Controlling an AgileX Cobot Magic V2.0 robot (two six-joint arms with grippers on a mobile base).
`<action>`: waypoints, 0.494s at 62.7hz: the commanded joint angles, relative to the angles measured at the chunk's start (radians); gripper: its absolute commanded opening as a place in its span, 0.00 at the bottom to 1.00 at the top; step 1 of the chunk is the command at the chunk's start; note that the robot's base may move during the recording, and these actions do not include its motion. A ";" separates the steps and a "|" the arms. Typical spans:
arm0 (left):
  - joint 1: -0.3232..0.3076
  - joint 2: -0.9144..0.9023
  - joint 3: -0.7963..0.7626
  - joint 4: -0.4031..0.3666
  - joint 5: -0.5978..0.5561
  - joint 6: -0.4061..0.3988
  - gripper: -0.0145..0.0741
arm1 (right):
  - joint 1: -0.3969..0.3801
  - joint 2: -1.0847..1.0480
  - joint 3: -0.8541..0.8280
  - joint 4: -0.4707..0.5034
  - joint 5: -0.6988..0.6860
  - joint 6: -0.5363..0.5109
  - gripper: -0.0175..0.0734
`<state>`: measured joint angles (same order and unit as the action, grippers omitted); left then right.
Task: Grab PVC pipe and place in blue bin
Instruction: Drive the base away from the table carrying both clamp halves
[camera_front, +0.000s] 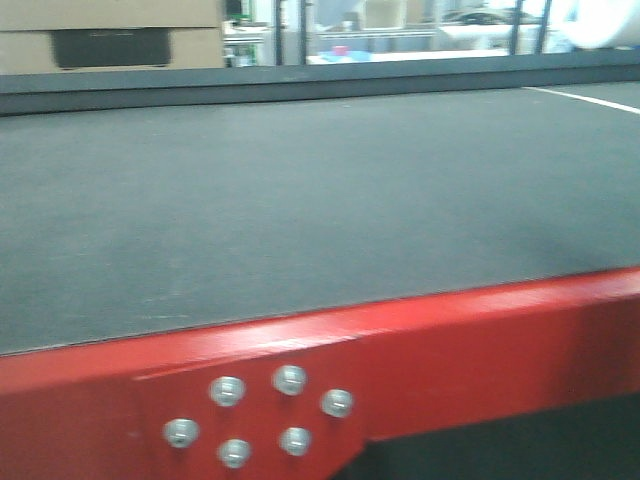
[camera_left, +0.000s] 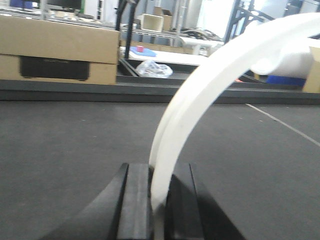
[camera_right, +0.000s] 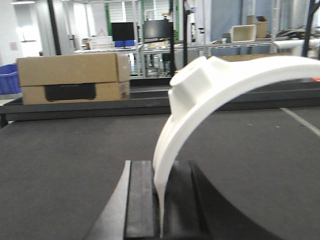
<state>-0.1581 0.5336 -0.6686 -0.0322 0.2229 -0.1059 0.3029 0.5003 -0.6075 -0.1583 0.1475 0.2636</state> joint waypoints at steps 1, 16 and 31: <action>-0.003 -0.008 -0.002 0.002 -0.029 -0.004 0.04 | 0.000 -0.004 0.003 -0.012 -0.026 -0.002 0.01; -0.003 -0.008 -0.002 0.002 -0.029 -0.004 0.04 | 0.000 -0.004 0.003 -0.012 -0.026 -0.002 0.01; -0.003 -0.008 -0.002 0.002 -0.029 -0.004 0.04 | 0.000 -0.004 0.003 -0.012 -0.026 -0.002 0.01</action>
<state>-0.1581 0.5336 -0.6682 -0.0322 0.2229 -0.1059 0.3029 0.5003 -0.6075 -0.1583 0.1475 0.2636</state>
